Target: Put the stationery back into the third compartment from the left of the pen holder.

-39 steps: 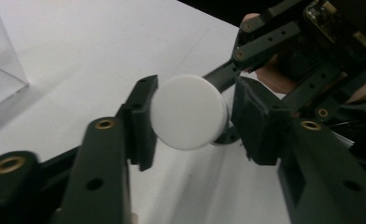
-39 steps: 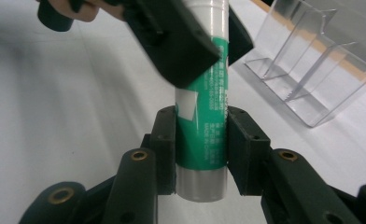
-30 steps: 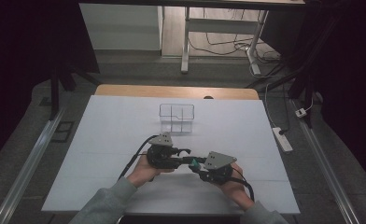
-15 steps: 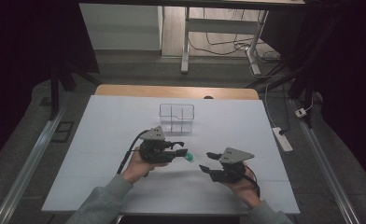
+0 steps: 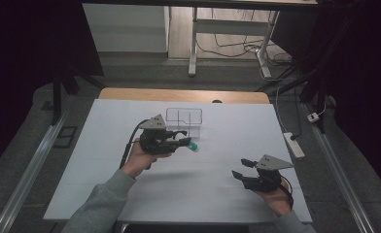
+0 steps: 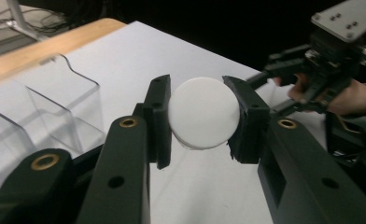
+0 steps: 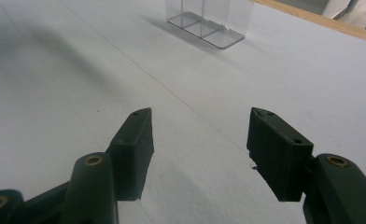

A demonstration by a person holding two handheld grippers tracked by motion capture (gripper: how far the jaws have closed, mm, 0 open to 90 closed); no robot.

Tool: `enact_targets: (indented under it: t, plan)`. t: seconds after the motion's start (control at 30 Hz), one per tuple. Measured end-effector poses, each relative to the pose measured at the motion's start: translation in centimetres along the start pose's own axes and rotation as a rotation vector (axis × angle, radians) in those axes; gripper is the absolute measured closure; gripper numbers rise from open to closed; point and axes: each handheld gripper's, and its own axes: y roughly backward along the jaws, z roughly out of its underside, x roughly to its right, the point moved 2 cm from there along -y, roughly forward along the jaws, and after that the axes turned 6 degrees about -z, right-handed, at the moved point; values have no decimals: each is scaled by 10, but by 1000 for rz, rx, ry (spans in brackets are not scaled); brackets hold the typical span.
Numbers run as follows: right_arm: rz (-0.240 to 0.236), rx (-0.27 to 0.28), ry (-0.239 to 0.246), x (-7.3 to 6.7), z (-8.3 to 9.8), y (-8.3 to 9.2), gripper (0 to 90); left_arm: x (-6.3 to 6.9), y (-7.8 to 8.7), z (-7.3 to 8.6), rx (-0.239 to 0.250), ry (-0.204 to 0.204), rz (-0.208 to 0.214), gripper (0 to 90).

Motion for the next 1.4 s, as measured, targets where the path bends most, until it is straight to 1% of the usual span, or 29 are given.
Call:
enact_targets:
  t: [0.07, 0.13, 0.2, 0.27, 0.33, 0.43, 0.47, 0.6, 0.73, 0.8, 0.83, 0.93, 1.13, 1.2, 1.23, 1.27, 1.3, 1.33, 1.4]
  plan:
    - [5, -3, -6, 2, 3, 3, 401, -6, -3, -7, -6, -2, -20, 640]
    - [11, -7, -10, 5, 5, 5, 400, -14, -6, -14, -13, -8, -54, 640]
    - [10, -7, -16, 6, 6, 7, 400, -21, -9, -19, -16, 1, -67, 640]
    - [12, -8, -17, 8, 7, 7, 400, -28, -13, -25, -20, 0, -93, 640]
    - [16, -14, -17, 9, 8, 8, 399, -34, -18, -30, -26, 7, -101, 640]
    - [17, -14, -20, 9, 8, 8, 399, -42, -26, -38, -51, -5, -130, 640]
    - [19, -16, -18, 9, 8, 8, 398, -45, -28, -40, -52, -5, -136, 640]
    - [30, -18, -15, 9, 9, 8, 397, -59, -38, -46, -70, 9, -169, 640]
    - [20, -21, -12, 9, 9, 7, 396, -73, -48, -48, -76, 40, -190, 640]
    - [16, -17, -14, 9, 9, 7, 395, -77, -54, -49, -86, 52, -202, 639]
    - [16, -17, -14, 8, 9, 7, 394, -79, -57, -50, -94, 53, -202, 640]
    - [16, -19, -12, 8, 9, 7, 394, -81, -65, -51, -129, 26, -222, 639]
    - [16, -20, -13, 8, 10, 7, 393, -81, -80, -48, -158, 28, -206, 636]
    - [17, -19, -11, 8, 11, 8, 393, -81, -84, -46, -163, 27, -208, 631]
    - [19, -23, -10, 8, 11, 8, 393, -80, -86, -45, -163, 24, -198, 625]
    - [20, -25, -10, 8, 11, 7, 393, -80, -87, -45, -164, 28, -189, 582]
    - [21, -25, -9, 8, 11, 7, 393, -80, -87, -45, -166, 27, -192, 509]
    - [17, -23, -9, 8, 11, 7, 392, -79, -86, -46, -168, 26, -198, 460]
    - [18, -25, -6, 9, 11, 7, 391, -77, -79, -46, -172, 33, -182, 410]
